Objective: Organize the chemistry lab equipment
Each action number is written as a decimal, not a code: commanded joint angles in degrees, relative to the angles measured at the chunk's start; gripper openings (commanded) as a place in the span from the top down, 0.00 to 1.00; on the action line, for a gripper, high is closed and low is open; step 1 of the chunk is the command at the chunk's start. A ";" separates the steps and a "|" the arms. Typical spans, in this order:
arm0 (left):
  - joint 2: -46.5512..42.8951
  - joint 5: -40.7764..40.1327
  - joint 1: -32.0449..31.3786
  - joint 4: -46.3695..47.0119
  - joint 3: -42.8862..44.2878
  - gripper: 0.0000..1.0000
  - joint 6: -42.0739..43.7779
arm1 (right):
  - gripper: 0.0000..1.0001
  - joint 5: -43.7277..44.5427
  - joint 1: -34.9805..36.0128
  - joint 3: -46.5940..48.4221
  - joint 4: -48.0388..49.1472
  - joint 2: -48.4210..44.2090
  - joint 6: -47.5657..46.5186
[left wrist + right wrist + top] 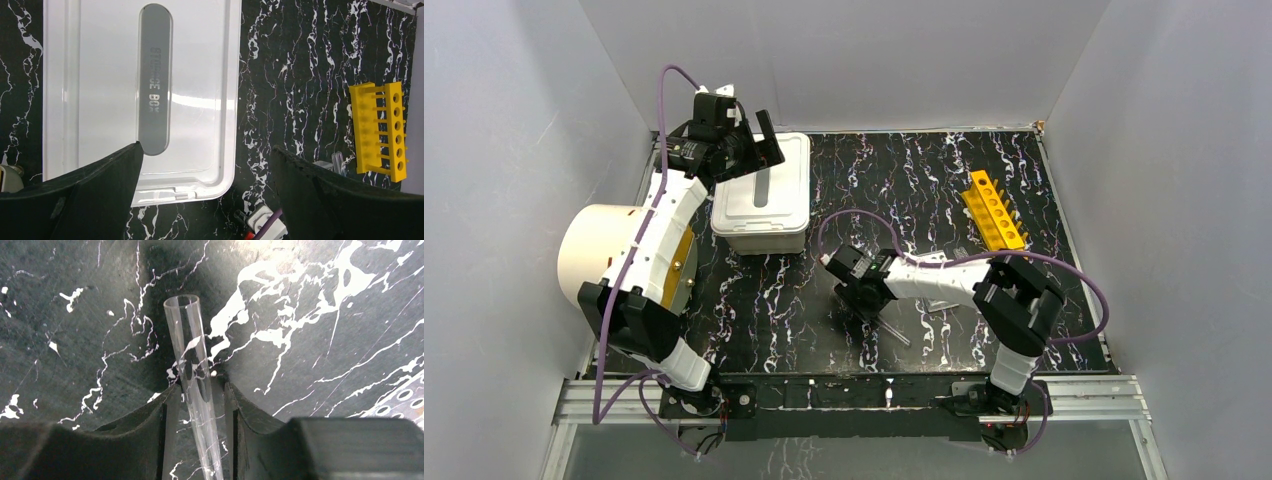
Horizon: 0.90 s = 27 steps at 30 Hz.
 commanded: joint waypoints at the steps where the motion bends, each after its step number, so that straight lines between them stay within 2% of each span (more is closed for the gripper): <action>1: -2.61 1.59 0.28 0.43 -0.37 0.02 0.18 | 0.55 -0.44 0.20 -2.29 2.69 0.08 -0.84; 7: -2.76 1.73 0.31 0.43 -0.29 0.02 0.18 | 0.56 -0.53 0.17 -4.25 4.33 -0.45 -0.79; 11: -2.87 1.99 0.28 0.52 -0.32 0.02 0.12 | 0.69 -0.09 0.19 -4.49 4.62 -0.97 -1.10; 14: -2.92 2.00 0.29 0.66 -0.29 0.02 0.14 | 0.74 0.93 0.19 -4.47 5.16 -2.71 -0.96; 21: -3.49 13.02 0.29 3.35 -1.91 0.02 1.95 | 0.75 5.02 -0.70 -2.78 5.60 -7.47 1.30; 27: -3.79 19.89 0.20 5.88 -3.94 0.02 1.45 | 0.76 1.01 -8.23 -3.33 8.79 -12.13 5.49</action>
